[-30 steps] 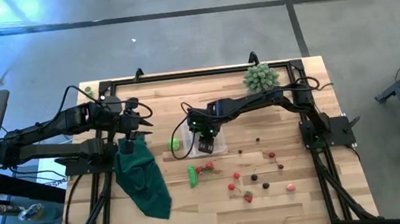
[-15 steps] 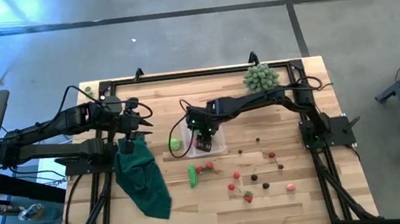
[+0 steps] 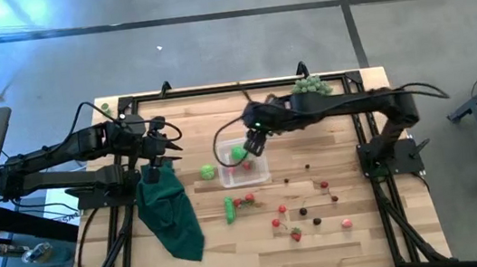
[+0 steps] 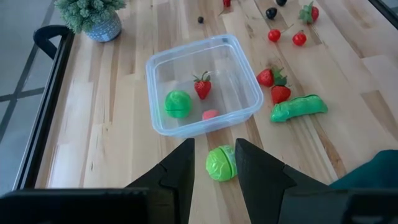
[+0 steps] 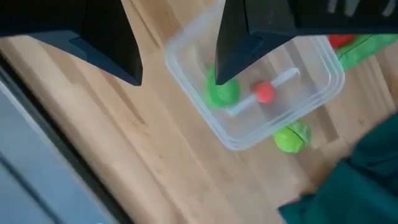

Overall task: Pick and placing Produce into tupperware
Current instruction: Put the peach into the transparent bin

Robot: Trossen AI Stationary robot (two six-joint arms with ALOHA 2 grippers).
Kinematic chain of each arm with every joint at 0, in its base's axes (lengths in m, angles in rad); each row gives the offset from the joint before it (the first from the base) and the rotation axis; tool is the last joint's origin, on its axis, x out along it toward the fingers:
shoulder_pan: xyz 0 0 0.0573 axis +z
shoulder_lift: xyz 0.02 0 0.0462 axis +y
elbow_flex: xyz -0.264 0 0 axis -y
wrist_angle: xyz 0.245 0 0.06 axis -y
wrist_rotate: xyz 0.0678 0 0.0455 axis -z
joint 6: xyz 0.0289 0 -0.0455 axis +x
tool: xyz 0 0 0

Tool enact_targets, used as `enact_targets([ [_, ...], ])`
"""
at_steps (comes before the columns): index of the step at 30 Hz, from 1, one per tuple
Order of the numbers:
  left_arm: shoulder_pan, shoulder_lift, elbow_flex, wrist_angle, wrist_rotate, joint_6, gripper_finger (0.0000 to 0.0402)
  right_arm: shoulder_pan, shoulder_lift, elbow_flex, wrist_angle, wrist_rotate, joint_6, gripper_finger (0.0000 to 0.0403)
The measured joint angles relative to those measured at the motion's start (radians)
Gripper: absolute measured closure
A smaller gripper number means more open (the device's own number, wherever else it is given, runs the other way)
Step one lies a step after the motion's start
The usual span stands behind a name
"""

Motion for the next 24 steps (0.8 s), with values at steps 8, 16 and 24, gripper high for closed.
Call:
enact_targets([
  [8, 0.0, 0.0, 0.0, 0.0, 0.0, 0.0, 0.0295, 0.145, -0.075, -0.001, -0.307, 0.145, 0.371, 0.0208],
  [16, 0.0, 0.0, 0.0, 0.0, 0.0, 0.0, 0.0295, 0.34, -0.079, -0.002, -0.51, 0.168, 0.846, 0.0208],
  [24, 0.0, 0.0, 0.0, 0.0, 0.0, 0.0, 0.0295, 0.48, -0.115, -0.002, -0.632, 0.165, 1.048, 0.0208],
])
